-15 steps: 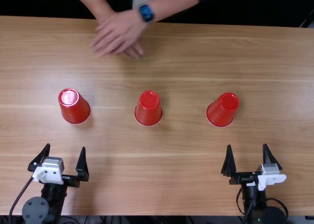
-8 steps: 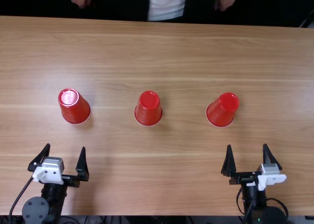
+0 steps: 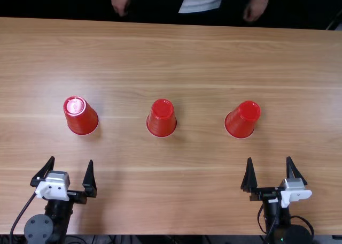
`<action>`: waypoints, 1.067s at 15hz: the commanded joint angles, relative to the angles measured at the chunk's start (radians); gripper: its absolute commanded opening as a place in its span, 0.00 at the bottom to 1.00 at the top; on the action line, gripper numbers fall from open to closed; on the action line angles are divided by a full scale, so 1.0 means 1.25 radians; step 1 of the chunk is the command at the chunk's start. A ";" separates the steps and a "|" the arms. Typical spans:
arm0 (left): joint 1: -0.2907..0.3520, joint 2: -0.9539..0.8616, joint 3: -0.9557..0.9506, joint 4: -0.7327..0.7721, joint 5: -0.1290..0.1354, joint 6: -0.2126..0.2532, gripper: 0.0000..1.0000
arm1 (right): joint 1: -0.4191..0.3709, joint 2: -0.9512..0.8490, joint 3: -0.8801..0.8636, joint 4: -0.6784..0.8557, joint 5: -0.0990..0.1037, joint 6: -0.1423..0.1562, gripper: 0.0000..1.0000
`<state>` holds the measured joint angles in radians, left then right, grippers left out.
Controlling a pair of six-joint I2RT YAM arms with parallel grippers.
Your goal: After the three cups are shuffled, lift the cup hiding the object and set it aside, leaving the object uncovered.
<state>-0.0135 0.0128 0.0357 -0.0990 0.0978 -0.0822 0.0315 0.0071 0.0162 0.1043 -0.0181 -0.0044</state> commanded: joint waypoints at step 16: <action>0.053 0.376 0.606 -0.276 -0.036 0.004 1.00 | -0.013 0.255 0.501 -0.305 0.031 -0.030 1.00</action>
<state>0.0406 0.4767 0.7536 -0.4614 0.0620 -0.0826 0.0299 0.3241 0.5987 -0.2962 0.0013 -0.0349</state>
